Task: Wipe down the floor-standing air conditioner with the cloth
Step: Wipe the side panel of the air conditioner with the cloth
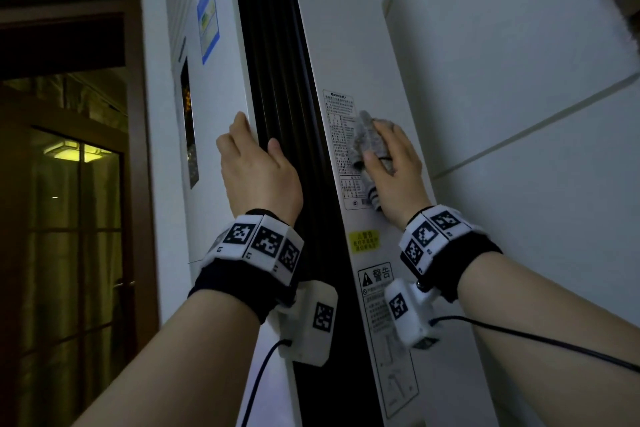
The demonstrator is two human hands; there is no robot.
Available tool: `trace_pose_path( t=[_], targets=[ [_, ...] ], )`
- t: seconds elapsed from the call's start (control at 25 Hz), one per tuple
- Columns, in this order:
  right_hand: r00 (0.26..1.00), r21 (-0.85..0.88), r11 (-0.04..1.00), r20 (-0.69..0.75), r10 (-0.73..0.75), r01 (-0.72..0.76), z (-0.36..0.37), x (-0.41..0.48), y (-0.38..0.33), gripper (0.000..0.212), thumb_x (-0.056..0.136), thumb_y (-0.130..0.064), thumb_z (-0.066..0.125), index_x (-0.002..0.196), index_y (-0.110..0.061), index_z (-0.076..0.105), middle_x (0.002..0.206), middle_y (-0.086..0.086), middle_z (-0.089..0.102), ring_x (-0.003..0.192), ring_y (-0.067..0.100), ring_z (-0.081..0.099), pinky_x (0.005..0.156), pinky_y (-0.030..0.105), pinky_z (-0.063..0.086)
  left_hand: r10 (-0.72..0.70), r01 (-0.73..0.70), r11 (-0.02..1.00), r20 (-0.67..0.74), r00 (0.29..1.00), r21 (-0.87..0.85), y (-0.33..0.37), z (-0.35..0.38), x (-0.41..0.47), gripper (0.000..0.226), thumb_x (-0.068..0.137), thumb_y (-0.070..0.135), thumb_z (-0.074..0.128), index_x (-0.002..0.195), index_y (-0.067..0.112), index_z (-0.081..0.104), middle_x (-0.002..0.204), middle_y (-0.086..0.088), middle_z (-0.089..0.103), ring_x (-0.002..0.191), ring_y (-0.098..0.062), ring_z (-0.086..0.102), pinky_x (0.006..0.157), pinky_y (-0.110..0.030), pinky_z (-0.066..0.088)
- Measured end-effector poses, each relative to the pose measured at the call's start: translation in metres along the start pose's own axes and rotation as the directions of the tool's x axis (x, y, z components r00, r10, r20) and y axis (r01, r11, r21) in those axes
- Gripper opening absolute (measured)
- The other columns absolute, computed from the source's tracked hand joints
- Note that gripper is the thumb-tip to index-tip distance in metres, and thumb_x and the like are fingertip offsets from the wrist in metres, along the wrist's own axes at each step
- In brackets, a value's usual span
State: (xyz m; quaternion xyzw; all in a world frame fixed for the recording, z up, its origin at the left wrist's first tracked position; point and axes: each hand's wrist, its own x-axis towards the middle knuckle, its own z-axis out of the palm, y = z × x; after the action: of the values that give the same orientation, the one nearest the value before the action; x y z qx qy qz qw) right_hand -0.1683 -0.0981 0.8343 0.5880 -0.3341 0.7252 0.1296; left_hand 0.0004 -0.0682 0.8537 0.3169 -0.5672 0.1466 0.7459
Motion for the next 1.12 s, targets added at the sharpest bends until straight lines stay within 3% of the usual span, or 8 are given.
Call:
trace_pose_path(
  t=[0.16,0.32,0.48,0.64,0.76,0.92,1.04,1.12],
  targets=[
    [0.972,-0.035,0.976,-0.104,0.21,-0.215,-0.007,0.017,0.008,0.048,0.097,-0.032,0.043,0.143,-0.024,0.032,0.152,0.003,0.026,0.139,0.025,0.025,0.115,0.047,0.022,0.001,-0.001,1.0,-0.002,1.0,0.011,-0.001,0.001,0.0,0.051,0.099,0.018,0.042,0.147,0.011,0.025,0.141,-0.01,0.033,0.125,-0.025,0.039,0.1,-0.027,0.028],
    [0.996,-0.006,0.997,-0.047,0.072,-0.072,-0.007,0.016,0.013,0.047,0.096,-0.028,0.047,0.141,-0.021,0.036,0.149,0.004,0.03,0.137,0.023,0.029,0.114,0.045,0.024,0.004,-0.004,1.0,-0.011,1.0,0.012,-0.001,0.001,0.0,0.05,0.1,0.018,0.042,0.147,0.01,0.026,0.142,-0.01,0.032,0.126,-0.025,0.038,0.1,-0.024,0.026],
    [0.935,0.013,0.943,-0.131,0.33,-0.331,-0.012,0.027,0.02,0.047,0.095,-0.032,0.044,0.141,-0.024,0.035,0.148,0.005,0.032,0.134,0.028,0.033,0.111,0.046,0.029,0.009,-0.009,1.0,-0.017,1.0,0.007,-0.002,0.002,0.0,0.05,0.1,0.018,0.043,0.146,0.009,0.026,0.142,-0.01,0.032,0.127,-0.024,0.037,0.097,-0.018,0.024],
    [0.974,0.103,0.978,-0.12,0.192,-0.18,-0.013,0.018,0.024,0.04,0.093,-0.023,0.052,0.132,-0.02,0.045,0.138,0.005,0.043,0.127,0.023,0.042,0.109,0.043,0.034,0.008,-0.008,1.0,-0.021,1.0,0.009,-0.003,0.002,0.001,0.05,0.1,0.018,0.043,0.146,0.009,0.026,0.141,-0.01,0.033,0.126,-0.024,0.038,0.095,-0.017,0.023],
    [0.909,0.039,0.924,-0.167,0.381,-0.38,-0.022,0.019,0.031,0.041,0.094,-0.029,0.047,0.134,-0.021,0.042,0.138,0.007,0.045,0.127,0.029,0.042,0.107,0.044,0.036,0.005,-0.005,1.0,-0.021,1.0,0.009,-0.002,0.002,0.001,0.05,0.1,0.019,0.043,0.146,0.009,0.026,0.142,-0.01,0.033,0.127,-0.023,0.037,0.096,-0.017,0.022],
    [0.924,0.118,0.936,-0.16,0.348,-0.332,-0.019,0.009,0.03,0.038,0.093,-0.026,0.051,0.13,-0.023,0.046,0.136,0.005,0.047,0.123,0.026,0.046,0.105,0.042,0.039,0.007,-0.007,1.0,-0.025,1.0,0.015,-0.003,0.003,0.0,0.05,0.099,0.018,0.043,0.146,0.009,0.027,0.141,-0.011,0.034,0.126,-0.023,0.037,0.093,-0.014,0.02],
    [0.844,0.038,0.871,-0.232,0.484,-0.489,-0.022,0.009,0.035,0.04,0.094,-0.031,0.045,0.13,-0.016,0.045,0.136,0.012,0.046,0.123,0.033,0.045,0.104,0.046,0.037,0.017,-0.017,1.0,-0.026,1.0,0.019,-0.003,0.002,0.0,0.05,0.099,0.017,0.043,0.146,0.007,0.027,0.141,-0.012,0.034,0.127,-0.024,0.037,0.096,-0.017,0.02],
    [0.855,0.041,0.878,-0.213,0.473,-0.476,-0.02,0.005,0.033,0.038,0.093,-0.03,0.046,0.129,-0.017,0.046,0.134,0.012,0.047,0.121,0.033,0.046,0.103,0.047,0.039,0.017,-0.016,0.999,-0.029,0.999,0.027,-0.003,0.002,0.001,0.05,0.099,0.017,0.043,0.146,0.007,0.027,0.141,-0.012,0.034,0.127,-0.024,0.037,0.097,-0.018,0.019]
  ],
)
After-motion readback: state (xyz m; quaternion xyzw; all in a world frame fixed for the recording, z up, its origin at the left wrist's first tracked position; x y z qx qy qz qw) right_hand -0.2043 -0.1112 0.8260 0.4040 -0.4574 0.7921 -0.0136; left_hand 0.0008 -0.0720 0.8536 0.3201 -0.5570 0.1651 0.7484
